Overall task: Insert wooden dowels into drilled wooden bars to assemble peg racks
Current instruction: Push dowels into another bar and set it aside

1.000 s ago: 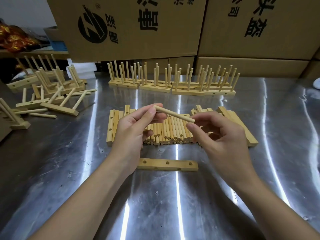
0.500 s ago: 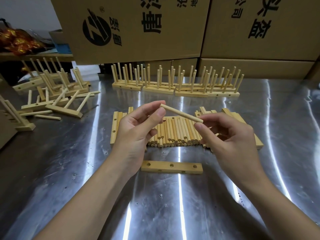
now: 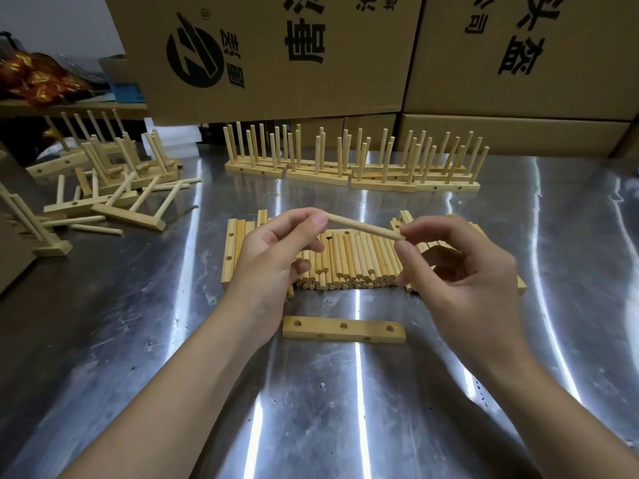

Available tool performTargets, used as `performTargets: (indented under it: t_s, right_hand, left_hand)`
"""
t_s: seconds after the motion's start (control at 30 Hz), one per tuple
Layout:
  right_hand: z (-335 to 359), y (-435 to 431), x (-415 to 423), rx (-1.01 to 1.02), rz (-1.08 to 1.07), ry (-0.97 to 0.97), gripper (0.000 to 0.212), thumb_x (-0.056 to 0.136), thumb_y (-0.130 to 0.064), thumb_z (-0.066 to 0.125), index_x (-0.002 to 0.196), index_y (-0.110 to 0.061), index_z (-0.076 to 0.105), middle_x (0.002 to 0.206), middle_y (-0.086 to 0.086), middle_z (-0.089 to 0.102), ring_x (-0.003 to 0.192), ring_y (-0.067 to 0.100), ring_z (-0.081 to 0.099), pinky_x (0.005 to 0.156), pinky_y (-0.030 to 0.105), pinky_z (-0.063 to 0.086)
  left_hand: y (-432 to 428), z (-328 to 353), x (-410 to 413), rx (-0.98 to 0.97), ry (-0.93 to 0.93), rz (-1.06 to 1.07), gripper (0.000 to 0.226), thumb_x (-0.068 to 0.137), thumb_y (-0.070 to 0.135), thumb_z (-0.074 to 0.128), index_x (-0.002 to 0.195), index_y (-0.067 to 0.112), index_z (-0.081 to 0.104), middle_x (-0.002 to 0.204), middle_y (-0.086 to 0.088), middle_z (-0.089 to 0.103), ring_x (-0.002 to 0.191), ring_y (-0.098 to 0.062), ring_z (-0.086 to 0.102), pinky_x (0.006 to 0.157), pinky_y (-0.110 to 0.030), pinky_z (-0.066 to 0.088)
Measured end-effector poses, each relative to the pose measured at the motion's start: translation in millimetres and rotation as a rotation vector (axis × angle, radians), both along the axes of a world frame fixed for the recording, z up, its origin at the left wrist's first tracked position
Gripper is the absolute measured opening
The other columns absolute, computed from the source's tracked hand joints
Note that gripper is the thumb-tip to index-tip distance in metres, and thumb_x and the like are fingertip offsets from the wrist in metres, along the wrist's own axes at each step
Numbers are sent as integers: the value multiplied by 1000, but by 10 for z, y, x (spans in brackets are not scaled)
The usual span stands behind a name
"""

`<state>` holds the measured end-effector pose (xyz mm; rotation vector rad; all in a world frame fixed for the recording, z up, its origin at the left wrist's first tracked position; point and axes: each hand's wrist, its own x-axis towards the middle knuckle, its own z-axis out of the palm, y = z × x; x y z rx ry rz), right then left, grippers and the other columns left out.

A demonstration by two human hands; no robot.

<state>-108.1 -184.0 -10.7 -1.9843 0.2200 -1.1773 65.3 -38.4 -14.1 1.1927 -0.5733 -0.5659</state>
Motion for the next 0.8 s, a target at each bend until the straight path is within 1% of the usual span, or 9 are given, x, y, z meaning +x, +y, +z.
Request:
performTargets:
  t_s: [0.1, 0.2, 0.27, 0.3, 0.43, 0.53, 0.63, 0.73, 0.8]
  right_hand:
    - [2, 0, 2, 66, 43, -8, 11, 98, -13, 76, 106, -20, 72, 93, -5, 73, 69, 20, 75, 56, 34, 59]
    - [22, -34, 34, 403, 206, -41, 12, 95, -16, 77, 105, -10, 74, 84, 3, 70, 64, 16, 69, 48, 24, 48]
    - [53, -74, 39, 601, 329, -27, 15, 93, -24, 76, 102, -12, 78, 81, 2, 66, 65, 15, 64, 47, 21, 44]
    - [59, -99, 37, 615, 339, -6, 15, 93, -27, 75, 100, -15, 78, 80, 1, 65, 64, 13, 63, 47, 20, 44]
    - [64, -211, 9, 477, 218, 38, 10, 99, -24, 73, 90, -20, 76, 73, 3, 65, 59, 15, 62, 48, 20, 45]
    - [67, -321, -37, 285, 136, 131, 14, 99, -20, 68, 86, -17, 71, 67, 1, 64, 54, 14, 61, 49, 18, 45]
    - [29, -345, -51, 99, 151, 321, 14, 98, -21, 65, 86, -21, 71, 70, 2, 65, 60, 18, 62, 56, 34, 54]
    - [-9, -331, -40, 20, 138, 402, 13, 96, -24, 64, 84, -20, 70, 69, 4, 63, 64, 27, 61, 63, 53, 54]
    - [-22, -334, -38, -8, 137, 419, 14, 96, -24, 64, 84, -21, 69, 69, 3, 63, 66, 26, 61, 66, 55, 53]
  left_hand:
    - [16, -1, -20, 72, -182, -59, 20, 91, 43, 78, 105, 30, 83, 93, 6, 70, 89, -9, 61, 77, -27, 47]
    - [14, 0, -67, 116, -346, -167, 17, 91, 42, 79, 103, 31, 83, 87, 10, 72, 83, -10, 61, 75, -19, 50]
    - [-5, -1, -98, 151, -420, -230, 14, 89, 38, 81, 101, 31, 84, 90, 8, 77, 83, -13, 66, 75, -25, 53]
    - [-12, -2, -104, 166, -446, -246, 11, 91, 36, 82, 100, 31, 85, 90, 5, 78, 84, -14, 68, 75, -26, 53]
    - [26, 1, -24, 252, -610, -219, 7, 93, 29, 82, 93, 36, 84, 90, 12, 78, 80, -4, 68, 70, -16, 51]
    - [72, -13, 23, 426, -797, -215, 11, 86, 43, 86, 97, 42, 82, 92, 26, 73, 82, -2, 66, 69, -11, 48]
    - [63, -65, -57, 593, -937, -287, 37, 77, 63, 85, 108, 44, 79, 99, 27, 68, 93, 0, 65, 75, -21, 54]
    - [10, -122, -205, 657, -1101, -253, 32, 83, 64, 80, 107, 42, 79, 92, 23, 67, 89, 4, 63, 74, -32, 56]
    - [-25, -143, -260, 673, -1187, -173, 28, 88, 63, 74, 107, 42, 78, 91, 21, 65, 87, 0, 60, 72, -36, 55]
